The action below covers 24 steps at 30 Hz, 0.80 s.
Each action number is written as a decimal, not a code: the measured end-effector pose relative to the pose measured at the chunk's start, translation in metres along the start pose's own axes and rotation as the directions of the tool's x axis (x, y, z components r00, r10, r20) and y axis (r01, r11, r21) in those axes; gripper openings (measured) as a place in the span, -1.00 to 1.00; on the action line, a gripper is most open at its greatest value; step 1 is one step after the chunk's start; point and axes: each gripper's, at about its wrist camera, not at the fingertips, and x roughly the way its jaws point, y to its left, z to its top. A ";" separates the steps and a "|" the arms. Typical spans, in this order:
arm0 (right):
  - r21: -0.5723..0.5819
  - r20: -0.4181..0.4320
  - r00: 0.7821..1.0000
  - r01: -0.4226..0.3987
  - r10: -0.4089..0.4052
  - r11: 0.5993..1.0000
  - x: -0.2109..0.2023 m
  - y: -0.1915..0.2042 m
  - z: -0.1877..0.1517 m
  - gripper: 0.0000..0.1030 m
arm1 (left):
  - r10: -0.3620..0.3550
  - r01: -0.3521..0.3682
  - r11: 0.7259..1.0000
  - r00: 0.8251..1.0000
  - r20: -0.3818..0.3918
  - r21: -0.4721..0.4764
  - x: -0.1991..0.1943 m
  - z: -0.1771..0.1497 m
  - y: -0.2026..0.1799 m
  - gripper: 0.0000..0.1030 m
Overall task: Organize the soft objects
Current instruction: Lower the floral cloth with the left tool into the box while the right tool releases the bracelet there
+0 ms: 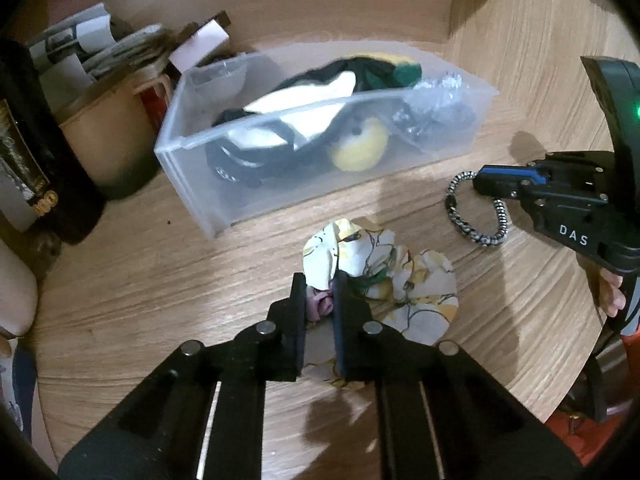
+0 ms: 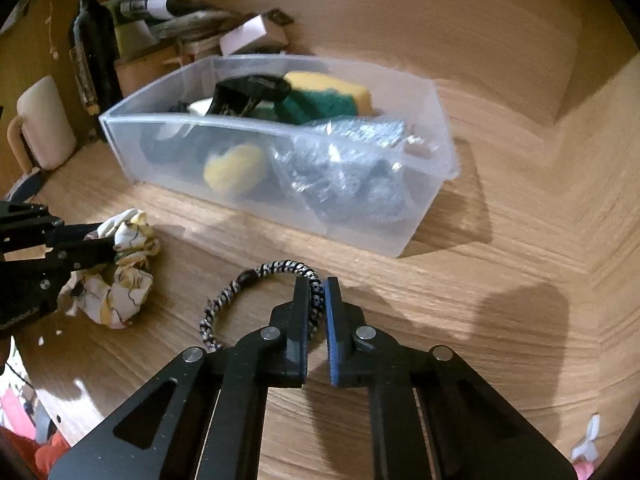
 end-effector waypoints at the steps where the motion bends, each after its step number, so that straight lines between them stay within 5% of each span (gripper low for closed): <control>1: 0.004 0.007 1.000 -0.002 0.002 1.000 0.000 -0.002 0.002 -0.87 | 0.002 -0.002 1.000 1.000 0.011 -0.002 -0.004 0.002 0.002 -0.80; 17: 0.039 0.243 0.970 -0.017 0.008 0.999 -0.068 -0.006 0.040 -0.87 | 0.036 -0.007 0.994 0.963 0.267 -0.110 -0.067 0.058 0.028 -0.80; 24: 0.044 0.324 0.946 -0.026 0.011 0.999 -0.073 -0.001 0.065 -0.87 | 0.059 0.000 0.982 0.947 0.315 -0.187 -0.070 0.082 0.044 -0.80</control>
